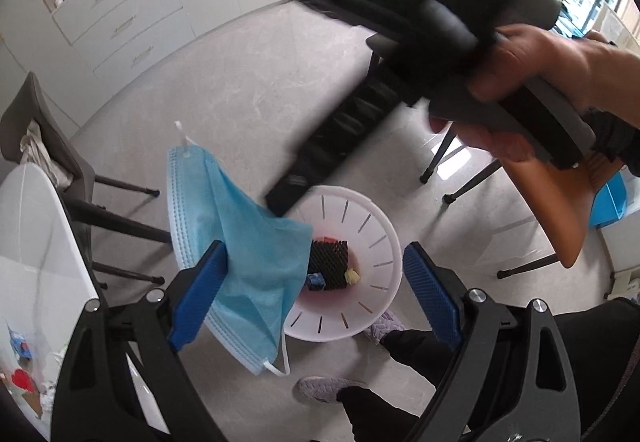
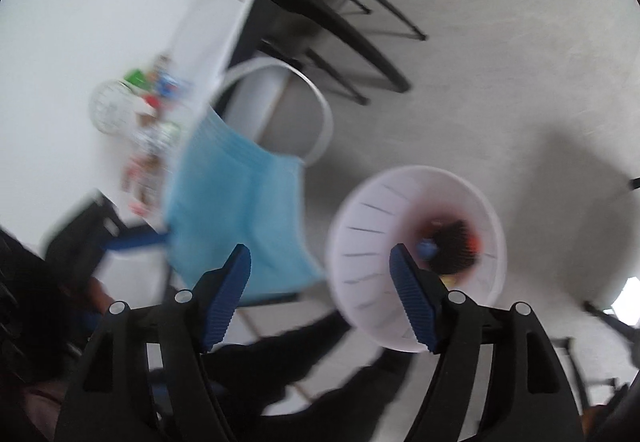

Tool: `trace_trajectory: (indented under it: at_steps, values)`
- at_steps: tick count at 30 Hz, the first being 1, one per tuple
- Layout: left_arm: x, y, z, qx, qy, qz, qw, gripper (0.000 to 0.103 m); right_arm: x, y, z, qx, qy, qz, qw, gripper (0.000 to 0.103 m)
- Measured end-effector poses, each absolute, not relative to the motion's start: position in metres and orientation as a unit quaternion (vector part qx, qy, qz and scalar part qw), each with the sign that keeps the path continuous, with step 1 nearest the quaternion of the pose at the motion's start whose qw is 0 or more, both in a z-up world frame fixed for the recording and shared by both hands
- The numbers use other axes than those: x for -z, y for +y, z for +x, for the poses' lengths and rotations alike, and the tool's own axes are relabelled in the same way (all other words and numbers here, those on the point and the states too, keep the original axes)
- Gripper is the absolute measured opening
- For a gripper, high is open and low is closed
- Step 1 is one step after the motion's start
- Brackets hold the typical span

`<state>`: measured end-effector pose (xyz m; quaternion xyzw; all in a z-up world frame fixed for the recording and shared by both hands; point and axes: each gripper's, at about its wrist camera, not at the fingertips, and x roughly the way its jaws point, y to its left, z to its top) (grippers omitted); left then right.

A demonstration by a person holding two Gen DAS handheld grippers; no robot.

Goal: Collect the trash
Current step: 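Pass the blue mask from the left tool to the right tool above the basket, then lower the mask into the wastebasket and open the right tool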

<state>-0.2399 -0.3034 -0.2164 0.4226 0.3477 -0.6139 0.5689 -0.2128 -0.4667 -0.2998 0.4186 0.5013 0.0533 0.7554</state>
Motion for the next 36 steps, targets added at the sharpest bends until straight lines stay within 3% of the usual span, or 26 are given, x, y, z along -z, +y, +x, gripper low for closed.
trace_trajectory:
  at_steps: [6, 8, 22, 23, 25, 26, 28, 31, 36]
  values:
    - [0.208, -0.301, -0.251, 0.625, 0.334, 0.416, 0.569, 0.085, 0.303, -0.476, -0.196, -0.12, 0.455, 0.517, 0.715, 0.072]
    - [0.208, -0.302, -0.252, 0.625, 0.334, 0.416, 0.57, 0.085, 0.304, -0.475, -0.193, -0.142, 0.443, 0.538, 0.703, 0.067]
    - [0.199, -0.304, -0.259, 0.633, 0.312, 0.418, 0.572, 0.085, 0.295, -0.481, -0.203, -0.204, 0.429, 0.568, 0.673, 0.065]
    - [0.199, -0.305, -0.26, 0.633, 0.312, 0.417, 0.572, 0.085, 0.295, -0.481, -0.203, -0.204, 0.429, 0.567, 0.673, 0.063]
    - [0.198, -0.306, -0.261, 0.633, 0.311, 0.416, 0.574, 0.085, 0.296, -0.482, -0.203, -0.215, 0.42, 0.578, 0.666, 0.039]
    - [0.198, -0.306, -0.261, 0.634, 0.31, 0.415, 0.574, 0.085, 0.298, -0.483, -0.203, -0.219, 0.415, 0.583, 0.663, 0.033]
    - [0.197, -0.306, -0.261, 0.633, 0.31, 0.415, 0.576, 0.085, 0.297, -0.485, -0.203, -0.218, 0.413, 0.581, 0.667, 0.011]
    - [0.197, -0.306, -0.259, 0.63, 0.31, 0.413, 0.58, 0.085, 0.293, -0.483, -0.205, -0.218, 0.412, 0.572, 0.675, 0.006]
    - [0.198, -0.303, -0.254, 0.616, 0.319, 0.414, 0.589, 0.085, 0.3, -0.488, -0.205, -0.176, 0.429, 0.552, 0.693, 0.005]
